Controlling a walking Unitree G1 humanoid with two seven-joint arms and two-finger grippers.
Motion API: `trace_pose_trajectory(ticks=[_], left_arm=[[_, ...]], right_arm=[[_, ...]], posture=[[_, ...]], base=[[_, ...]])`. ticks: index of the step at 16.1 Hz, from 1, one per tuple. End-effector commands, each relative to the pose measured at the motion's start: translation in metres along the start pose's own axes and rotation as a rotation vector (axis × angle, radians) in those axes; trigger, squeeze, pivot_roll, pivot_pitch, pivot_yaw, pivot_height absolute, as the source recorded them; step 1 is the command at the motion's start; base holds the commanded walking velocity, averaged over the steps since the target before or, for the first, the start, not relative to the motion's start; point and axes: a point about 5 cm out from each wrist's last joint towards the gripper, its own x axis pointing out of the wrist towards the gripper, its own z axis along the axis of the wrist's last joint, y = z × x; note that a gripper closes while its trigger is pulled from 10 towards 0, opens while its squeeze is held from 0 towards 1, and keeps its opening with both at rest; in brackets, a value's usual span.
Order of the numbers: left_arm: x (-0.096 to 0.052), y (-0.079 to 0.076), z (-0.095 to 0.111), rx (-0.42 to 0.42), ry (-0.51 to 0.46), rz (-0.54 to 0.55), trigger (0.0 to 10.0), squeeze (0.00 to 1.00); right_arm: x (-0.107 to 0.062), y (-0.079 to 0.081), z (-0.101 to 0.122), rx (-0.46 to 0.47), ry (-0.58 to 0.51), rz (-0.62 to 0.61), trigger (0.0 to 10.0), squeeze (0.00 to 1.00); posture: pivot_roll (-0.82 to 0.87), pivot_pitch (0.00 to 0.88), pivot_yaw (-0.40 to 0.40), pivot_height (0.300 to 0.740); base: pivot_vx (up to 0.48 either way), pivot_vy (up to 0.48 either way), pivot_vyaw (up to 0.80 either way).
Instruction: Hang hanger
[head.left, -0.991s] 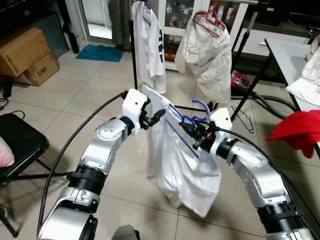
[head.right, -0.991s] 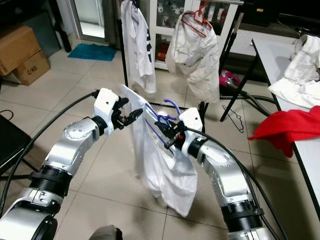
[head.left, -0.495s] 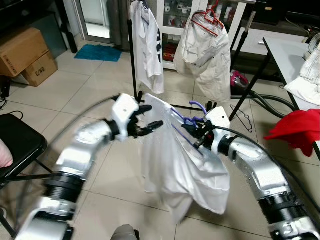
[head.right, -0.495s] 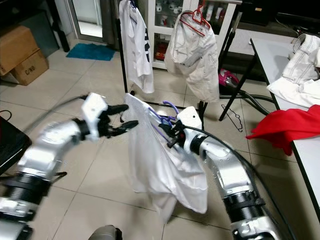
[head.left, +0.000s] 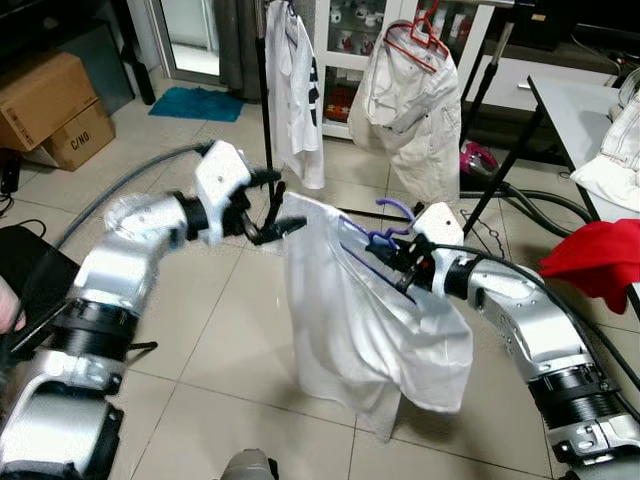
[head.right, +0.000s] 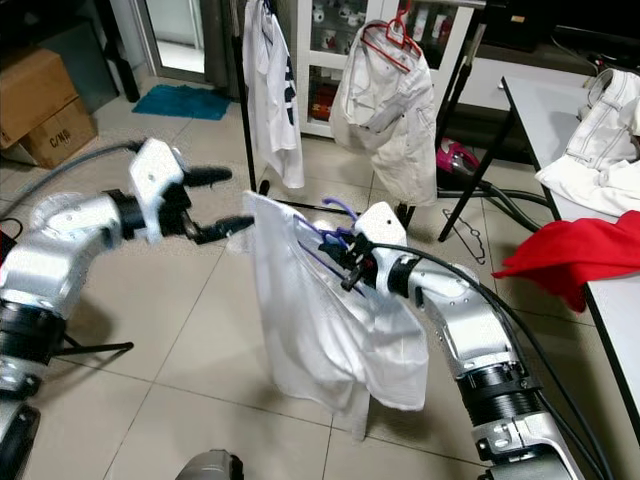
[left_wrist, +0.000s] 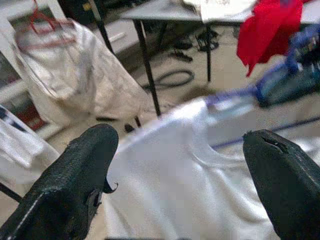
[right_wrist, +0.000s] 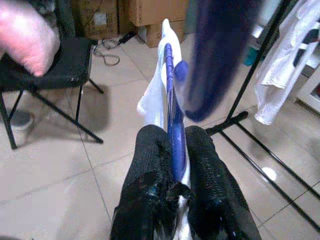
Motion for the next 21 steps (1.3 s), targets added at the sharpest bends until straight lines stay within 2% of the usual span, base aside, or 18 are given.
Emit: trace_pose_trajectory(ticks=[1,2,4,7,10,11,12,13,14,15,19,20,21], left_arm=[[0.009,-0.009,-0.005,-0.020,0.018,0.009,10.0,0.00],[0.023,-0.017,-0.012,-0.084,0.004,0.074,10.0,0.00],[0.038,-0.019,-0.021,-0.158,0.018,0.238,10.0,0.00],[0.046,-0.017,-0.028,-0.198,0.043,0.383,10.0,0.00],[0.052,-0.024,-0.031,-0.225,0.050,0.375,10.0,0.00],[0.056,-0.030,-0.030,-0.231,0.043,0.345,8.8,0.00],[0.061,-0.041,-0.028,-0.225,0.027,0.278,5.9,0.00],[0.064,-0.051,-0.027,-0.214,0.020,0.208,5.3,0.00],[0.064,-0.055,-0.028,-0.202,0.026,0.184,6.6,0.00],[0.064,-0.055,-0.030,-0.196,0.038,0.194,6.3,0.00],[0.062,-0.044,-0.033,-0.168,0.068,0.301,3.6,0.00],[0.060,-0.040,-0.033,-0.168,0.067,0.321,2.8,0.00],[0.060,-0.040,-0.033,-0.170,0.067,0.326,2.8,0.00]], right_arm=[[-0.002,-0.005,0.010,0.030,-0.046,-0.026,10.0,0.00],[-0.001,0.001,0.006,0.069,-0.053,-0.005,10.0,0.00],[0.003,0.008,0.002,0.148,-0.063,-0.001,10.0,0.00],[0.006,0.018,0.005,0.205,-0.077,0.042,10.0,0.00],[0.009,0.020,0.009,0.217,-0.077,0.051,10.0,0.00],[0.011,0.022,0.011,0.226,-0.081,0.055,10.0,0.00],[0.013,0.022,0.014,0.244,-0.087,0.050,10.0,0.00],[0.015,0.022,0.015,0.266,-0.088,0.042,10.0,0.00],[0.015,0.022,0.015,0.276,-0.087,0.040,10.0,0.00],[0.015,0.022,0.015,0.278,-0.086,0.042,10.0,0.00],[0.017,0.018,0.017,0.309,-0.094,0.022,10.0,0.00],[0.017,0.013,0.017,0.326,-0.095,-0.002,10.0,0.00],[0.017,0.011,0.016,0.333,-0.096,-0.011,10.0,0.00]], posture=[[0.10,0.000,-0.026,0.740],[0.10,0.000,-0.025,0.740],[0.09,0.000,-0.026,0.740],[0.10,0.000,-0.032,0.740],[0.10,0.000,-0.037,0.740],[0.09,0.000,-0.037,0.740],[0.09,0.000,-0.035,0.740],[0.09,0.000,-0.035,0.740],[0.09,0.000,-0.034,0.740],[0.09,0.000,-0.034,0.740],[0.09,0.000,-0.031,0.740],[0.09,0.000,-0.031,0.740],[0.09,0.000,-0.031,0.740]], base=[[0.000,0.000,0.00],[0.000,0.000,0.00],[0.000,0.000,0.00],[0.000,0.000,0.00],[0.000,0.000,0.00],[0.000,0.000,0.00],[0.000,0.000,0.00],[0.000,0.000,0.00],[0.000,0.000,0.00],[0.000,0.000,0.00],[0.000,0.000,0.00],[0.000,0.000,0.00],[0.000,0.000,0.00]])
